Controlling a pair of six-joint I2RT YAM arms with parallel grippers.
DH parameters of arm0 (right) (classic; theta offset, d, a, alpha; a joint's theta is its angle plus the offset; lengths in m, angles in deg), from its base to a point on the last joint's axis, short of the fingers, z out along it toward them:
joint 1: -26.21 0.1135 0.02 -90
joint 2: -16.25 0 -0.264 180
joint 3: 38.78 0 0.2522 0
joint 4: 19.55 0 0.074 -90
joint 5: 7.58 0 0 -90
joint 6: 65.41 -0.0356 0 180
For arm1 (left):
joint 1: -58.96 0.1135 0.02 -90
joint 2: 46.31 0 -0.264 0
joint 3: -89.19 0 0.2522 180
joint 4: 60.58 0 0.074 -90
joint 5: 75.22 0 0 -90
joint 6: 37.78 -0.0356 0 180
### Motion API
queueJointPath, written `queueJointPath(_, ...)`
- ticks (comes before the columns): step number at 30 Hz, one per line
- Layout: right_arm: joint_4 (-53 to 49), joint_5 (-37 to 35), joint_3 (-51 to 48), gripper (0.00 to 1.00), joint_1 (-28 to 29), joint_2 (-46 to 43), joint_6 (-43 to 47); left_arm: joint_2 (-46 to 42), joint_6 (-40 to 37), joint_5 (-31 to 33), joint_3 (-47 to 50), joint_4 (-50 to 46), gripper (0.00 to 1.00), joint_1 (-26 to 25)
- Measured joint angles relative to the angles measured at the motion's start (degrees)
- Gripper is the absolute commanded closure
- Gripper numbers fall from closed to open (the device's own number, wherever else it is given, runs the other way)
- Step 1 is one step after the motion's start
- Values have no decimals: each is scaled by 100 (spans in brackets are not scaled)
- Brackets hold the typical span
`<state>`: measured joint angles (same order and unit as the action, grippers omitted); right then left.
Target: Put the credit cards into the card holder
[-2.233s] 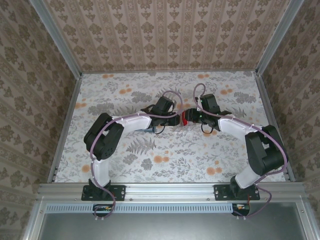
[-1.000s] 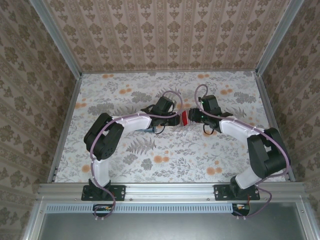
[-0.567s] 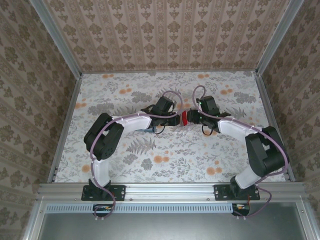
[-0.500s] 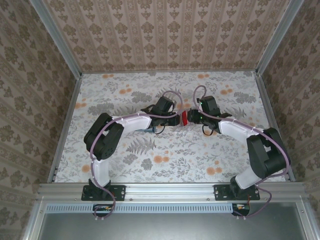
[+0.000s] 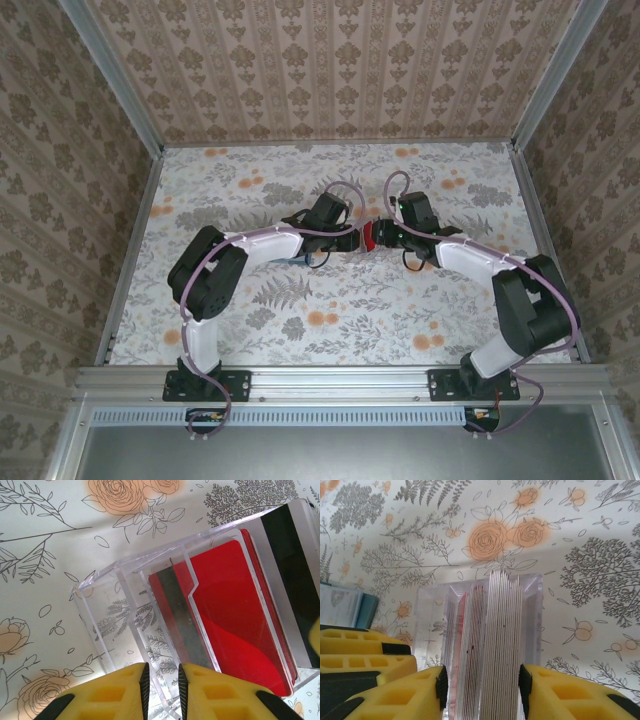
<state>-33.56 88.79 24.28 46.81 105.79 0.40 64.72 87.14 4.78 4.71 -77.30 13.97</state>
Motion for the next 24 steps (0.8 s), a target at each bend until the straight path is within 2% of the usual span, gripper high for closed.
queueJointPath(24,37,184,114,56,20,127,24,0,0,20,0,0,74,0)
